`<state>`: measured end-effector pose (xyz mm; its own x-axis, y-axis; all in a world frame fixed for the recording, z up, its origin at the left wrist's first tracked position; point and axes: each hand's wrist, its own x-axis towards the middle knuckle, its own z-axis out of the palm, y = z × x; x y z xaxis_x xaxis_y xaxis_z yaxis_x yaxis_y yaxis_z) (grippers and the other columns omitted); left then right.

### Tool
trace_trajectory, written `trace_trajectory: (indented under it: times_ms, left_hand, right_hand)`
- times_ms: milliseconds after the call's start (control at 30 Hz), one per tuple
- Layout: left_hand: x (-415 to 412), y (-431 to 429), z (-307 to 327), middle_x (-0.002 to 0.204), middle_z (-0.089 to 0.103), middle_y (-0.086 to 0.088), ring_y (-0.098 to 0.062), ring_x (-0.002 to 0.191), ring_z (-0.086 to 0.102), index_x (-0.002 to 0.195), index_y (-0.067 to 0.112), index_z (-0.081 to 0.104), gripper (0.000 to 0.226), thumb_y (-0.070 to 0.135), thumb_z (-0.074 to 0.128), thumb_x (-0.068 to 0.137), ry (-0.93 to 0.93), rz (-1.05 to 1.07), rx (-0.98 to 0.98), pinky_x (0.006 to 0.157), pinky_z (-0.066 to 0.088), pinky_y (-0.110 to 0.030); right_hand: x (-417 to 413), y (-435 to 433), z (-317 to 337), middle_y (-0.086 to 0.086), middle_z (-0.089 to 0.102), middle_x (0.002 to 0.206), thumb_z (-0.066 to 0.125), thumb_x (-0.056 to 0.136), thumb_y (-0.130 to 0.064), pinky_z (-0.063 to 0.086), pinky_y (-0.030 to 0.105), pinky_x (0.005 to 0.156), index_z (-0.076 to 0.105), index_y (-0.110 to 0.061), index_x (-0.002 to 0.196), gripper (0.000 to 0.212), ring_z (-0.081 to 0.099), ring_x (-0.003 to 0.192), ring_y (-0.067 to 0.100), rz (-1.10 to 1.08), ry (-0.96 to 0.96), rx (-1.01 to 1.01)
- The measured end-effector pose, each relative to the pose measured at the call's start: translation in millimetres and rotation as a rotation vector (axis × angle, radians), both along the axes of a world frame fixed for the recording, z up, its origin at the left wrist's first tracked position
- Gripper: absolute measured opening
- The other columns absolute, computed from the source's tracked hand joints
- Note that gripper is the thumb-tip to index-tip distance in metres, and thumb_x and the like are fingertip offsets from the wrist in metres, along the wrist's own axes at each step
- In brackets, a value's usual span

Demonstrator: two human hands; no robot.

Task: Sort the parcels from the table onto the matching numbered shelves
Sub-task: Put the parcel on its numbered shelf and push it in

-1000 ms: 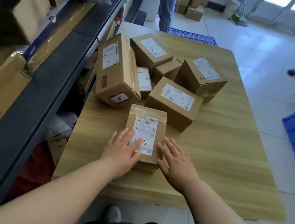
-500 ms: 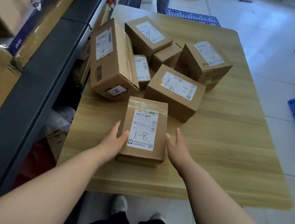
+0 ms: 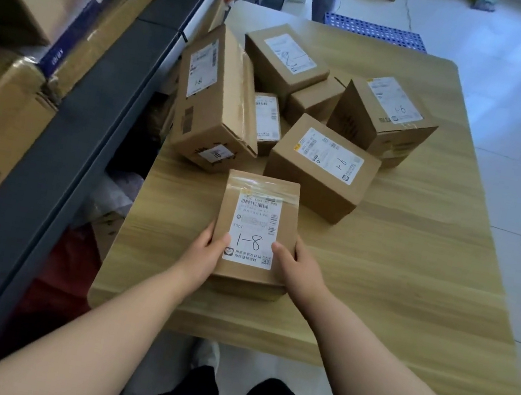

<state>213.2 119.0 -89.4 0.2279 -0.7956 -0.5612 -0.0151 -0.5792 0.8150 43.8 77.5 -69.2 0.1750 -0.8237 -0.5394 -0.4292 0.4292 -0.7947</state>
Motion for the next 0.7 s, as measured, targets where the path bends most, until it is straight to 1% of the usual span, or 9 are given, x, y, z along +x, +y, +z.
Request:
trace_trajectory:
  times_ms: [67, 233, 300, 400, 433, 500, 567, 633, 700]
  left_hand:
    - [-8.4, 4.3, 4.8, 0.135, 0.055, 0.003, -0.017, 0.122, 0.052, 0.149, 0.029, 0.033, 0.049, 0.027, 0.045, 0.101, 0.002, 0.043, -0.023, 0.107, 0.037, -0.033]
    - [-42.3, 12.9, 25.0, 0.126, 0.056, 0.008, -0.012, 0.115, 0.052, 0.147, 0.032, 0.033, 0.047, 0.027, 0.044, 0.101, -0.024, 0.155, -0.103, 0.094, 0.037, -0.025]
    - [-60.1, 17.7, 34.1, 0.123, 0.056, 0.01, -0.011, 0.113, 0.053, 0.146, 0.033, 0.034, 0.046, 0.027, 0.044, 0.102, -0.026, 0.202, -0.142, 0.092, 0.038, -0.024]
    - [-87.3, 30.9, 45.7, 0.122, 0.057, 0.011, -0.007, 0.107, 0.054, 0.145, 0.034, 0.035, 0.045, 0.028, 0.045, 0.101, -0.041, 0.273, -0.186, 0.085, 0.041, -0.021]
    - [-95.9, 36.4, 47.9, 0.122, 0.057, 0.012, -0.007, 0.108, 0.055, 0.145, 0.034, 0.036, 0.045, 0.028, 0.046, 0.101, -0.047, 0.306, -0.196, 0.087, 0.041, -0.022]
    - [-113.6, 49.1, 51.0, 0.125, 0.058, 0.011, -0.01, 0.112, 0.055, 0.143, 0.036, 0.037, 0.045, 0.031, 0.047, 0.1, -0.06, 0.365, -0.213, 0.094, 0.043, -0.028]
    - [-131.1, 64.2, 54.5, 0.126, 0.058, 0.012, -0.011, 0.113, 0.055, 0.143, 0.038, 0.036, 0.046, 0.034, 0.048, 0.099, -0.072, 0.424, -0.233, 0.096, 0.044, -0.032]
    - [-146.3, 82.9, 57.8, 0.126, 0.057, 0.012, -0.011, 0.112, 0.056, 0.143, 0.038, 0.037, 0.046, 0.036, 0.049, 0.098, -0.071, 0.51, -0.258, 0.095, 0.044, -0.032]
    - [-157.2, 104.4, 62.0, 0.13, 0.057, 0.009, -0.013, 0.115, 0.056, 0.143, 0.037, 0.04, 0.053, 0.042, 0.055, 0.092, -0.079, 0.589, -0.275, 0.1, 0.045, -0.036]
  right_hand:
    - [-7.7, 0.3, 3.7, -0.009, 0.059, 0.119, 0.053, 0.095, -0.027, 0.042, 0.026, 0.09, 0.046, -0.026, 0.137, 0.042, 0.055, 0.107, 0.012, 0.016, 0.0, -0.034]
    - [-33.5, -5.0, 17.2, -0.008, 0.061, 0.123, 0.055, 0.093, -0.023, 0.047, 0.031, 0.094, 0.047, -0.026, 0.137, 0.045, 0.059, 0.111, 0.013, 0.091, -0.03, -0.095]
    - [-48.2, -8.1, 25.4, -0.009, 0.061, 0.122, 0.055, 0.093, -0.023, 0.047, 0.029, 0.092, 0.046, -0.027, 0.137, 0.045, 0.058, 0.109, 0.012, 0.14, -0.049, -0.116]
    - [-70.6, -9.7, 38.7, -0.013, 0.06, 0.116, 0.055, 0.093, -0.022, 0.045, 0.025, 0.087, 0.045, -0.033, 0.135, 0.044, 0.057, 0.103, 0.009, 0.226, -0.063, -0.156]
    - [-77.8, -9.0, 42.6, -0.013, 0.059, 0.115, 0.055, 0.093, -0.022, 0.044, 0.025, 0.087, 0.045, -0.035, 0.135, 0.044, 0.057, 0.103, 0.008, 0.256, -0.069, -0.165]
    - [-90.8, -5.7, 47.7, -0.015, 0.06, 0.114, 0.055, 0.093, -0.022, 0.044, 0.023, 0.085, 0.046, -0.038, 0.13, 0.041, 0.058, 0.103, 0.006, 0.315, -0.084, -0.188]
    - [-101.7, 2.2, 51.7, -0.02, 0.059, 0.107, 0.054, 0.094, -0.023, 0.044, 0.018, 0.078, 0.045, -0.041, 0.126, 0.038, 0.057, 0.096, -0.002, 0.374, -0.107, -0.202]
    - [-110.6, 13.9, 55.2, -0.027, 0.056, 0.102, 0.055, 0.094, -0.023, 0.043, 0.014, 0.074, 0.044, -0.041, 0.129, 0.041, 0.054, 0.093, -0.007, 0.428, -0.134, -0.209]
    - [-115.6, 28.3, 59.7, -0.028, 0.056, 0.102, 0.056, 0.094, -0.023, 0.042, 0.01, 0.072, 0.043, -0.041, 0.131, 0.043, 0.055, 0.095, -0.006, 0.484, -0.155, -0.223]
